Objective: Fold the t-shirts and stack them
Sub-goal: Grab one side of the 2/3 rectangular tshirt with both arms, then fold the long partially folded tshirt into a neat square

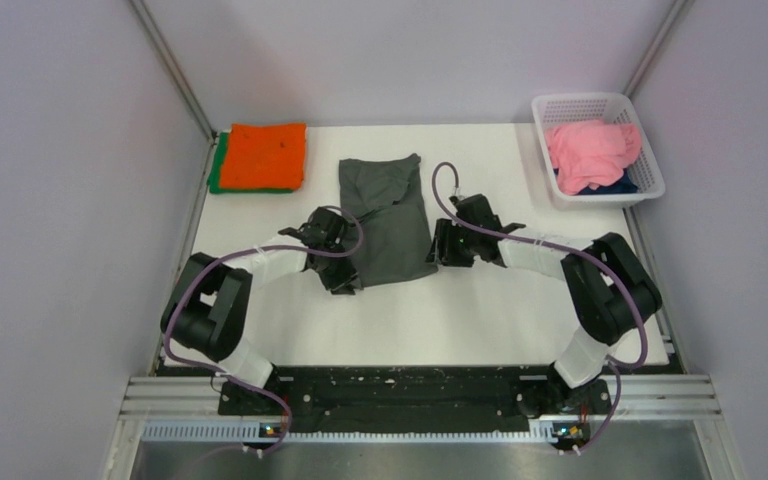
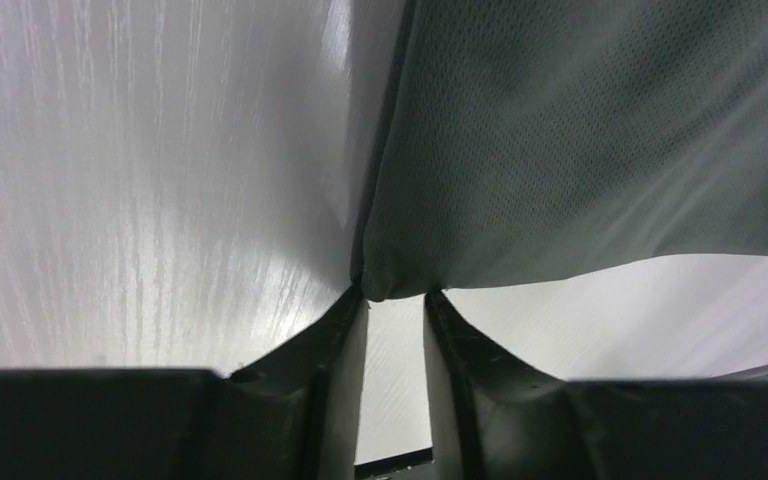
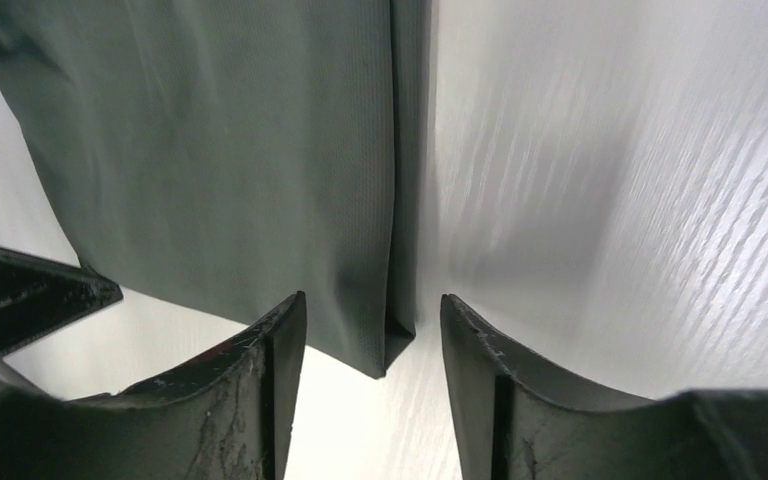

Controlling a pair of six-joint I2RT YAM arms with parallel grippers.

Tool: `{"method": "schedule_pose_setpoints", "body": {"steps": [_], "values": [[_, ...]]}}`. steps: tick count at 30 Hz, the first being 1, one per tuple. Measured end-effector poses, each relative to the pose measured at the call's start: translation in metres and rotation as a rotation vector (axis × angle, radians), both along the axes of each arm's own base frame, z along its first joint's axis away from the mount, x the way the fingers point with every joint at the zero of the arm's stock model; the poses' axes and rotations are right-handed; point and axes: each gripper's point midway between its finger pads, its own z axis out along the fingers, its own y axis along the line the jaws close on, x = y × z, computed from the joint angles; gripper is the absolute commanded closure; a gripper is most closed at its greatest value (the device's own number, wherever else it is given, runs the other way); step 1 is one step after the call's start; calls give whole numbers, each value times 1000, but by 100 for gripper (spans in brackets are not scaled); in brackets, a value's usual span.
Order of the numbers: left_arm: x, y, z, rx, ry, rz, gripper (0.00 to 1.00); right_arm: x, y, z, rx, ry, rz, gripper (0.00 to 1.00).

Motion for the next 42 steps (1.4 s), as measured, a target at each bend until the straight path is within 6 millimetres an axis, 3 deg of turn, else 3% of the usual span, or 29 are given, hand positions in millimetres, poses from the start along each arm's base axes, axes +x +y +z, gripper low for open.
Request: {"method": "schedule_pose_setpoints", "body": {"steps": [3, 6, 9, 10, 15, 20, 25, 29, 33, 37, 42], "values": [[3, -1, -2, 5, 2, 9, 100, -9, -1, -6, 8, 29, 3, 54], [5, -1, -3, 3, 3, 16, 100, -10, 0, -7, 22, 31, 8, 68], [7, -2, -3, 1, -1, 15, 100, -16, 2, -10, 39, 50, 22, 95], [7, -3, -3, 1, -2, 14, 100, -20, 3, -12, 47, 65, 25, 100], [2, -1, -1, 22, -44, 0, 100, -35, 6, -16, 84, 115, 52, 100], [-40, 2, 4, 61, -65, -65, 100, -68, 4, -3, 138, 167, 109, 100], [-75, -15, 43, 30, -131, -157, 100, -113, 1, 37, 230, 200, 197, 100], [-78, -19, 90, -48, -226, -157, 100, -131, 1, 72, 293, 175, 251, 100], [-69, -25, 131, -109, -335, -160, 100, -127, 5, 110, 337, 100, 275, 100], [-47, -18, 151, -112, -404, -152, 100, -107, 2, 141, 371, 11, 252, 100], [2, -7, 164, -104, -468, -119, 100, -70, -17, 139, 395, 12, 136, 100]]}}
